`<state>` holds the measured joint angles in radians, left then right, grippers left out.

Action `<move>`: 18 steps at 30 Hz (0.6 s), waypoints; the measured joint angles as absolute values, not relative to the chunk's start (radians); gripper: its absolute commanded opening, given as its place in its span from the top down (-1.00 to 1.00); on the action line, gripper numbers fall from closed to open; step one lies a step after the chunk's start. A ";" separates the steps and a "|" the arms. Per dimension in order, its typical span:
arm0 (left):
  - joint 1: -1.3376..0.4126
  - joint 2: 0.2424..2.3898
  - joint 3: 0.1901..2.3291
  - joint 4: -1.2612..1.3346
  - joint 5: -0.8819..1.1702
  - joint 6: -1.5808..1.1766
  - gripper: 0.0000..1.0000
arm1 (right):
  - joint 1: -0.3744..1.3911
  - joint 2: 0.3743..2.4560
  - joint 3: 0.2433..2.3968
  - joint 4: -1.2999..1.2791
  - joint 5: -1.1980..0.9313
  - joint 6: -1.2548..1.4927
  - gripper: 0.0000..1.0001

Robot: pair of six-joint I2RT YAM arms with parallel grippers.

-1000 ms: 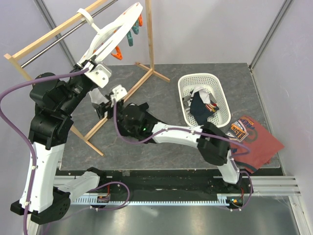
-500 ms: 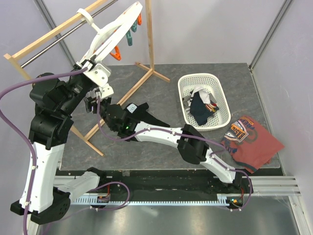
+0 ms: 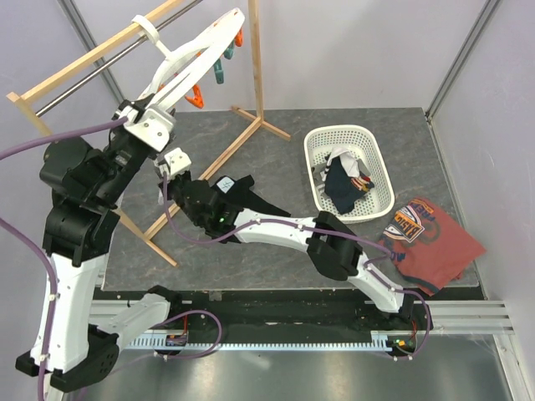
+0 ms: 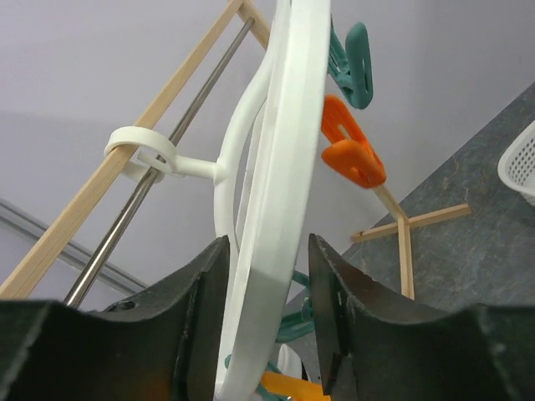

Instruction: Remove the socks clipped to the hanger

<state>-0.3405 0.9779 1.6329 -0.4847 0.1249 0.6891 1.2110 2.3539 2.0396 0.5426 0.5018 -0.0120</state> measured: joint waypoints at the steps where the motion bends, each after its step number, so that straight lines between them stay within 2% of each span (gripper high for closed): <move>1: -0.340 0.965 1.629 -0.482 0.125 0.671 -0.28 | 1.211 2.329 2.012 0.545 0.474 -0.011 1.00; 6: -0.340 0.902 1.620 -0.469 0.124 0.561 -0.44 | 1.216 2.215 1.929 0.578 0.359 0.012 1.00; 12: -0.340 0.839 1.620 -0.456 0.065 0.421 -0.43 | 1.229 2.120 1.888 0.595 0.280 0.023 1.00; 18: -0.341 0.797 1.621 -0.470 -0.073 0.328 -0.38 | 1.233 2.006 1.733 0.614 0.231 0.046 1.00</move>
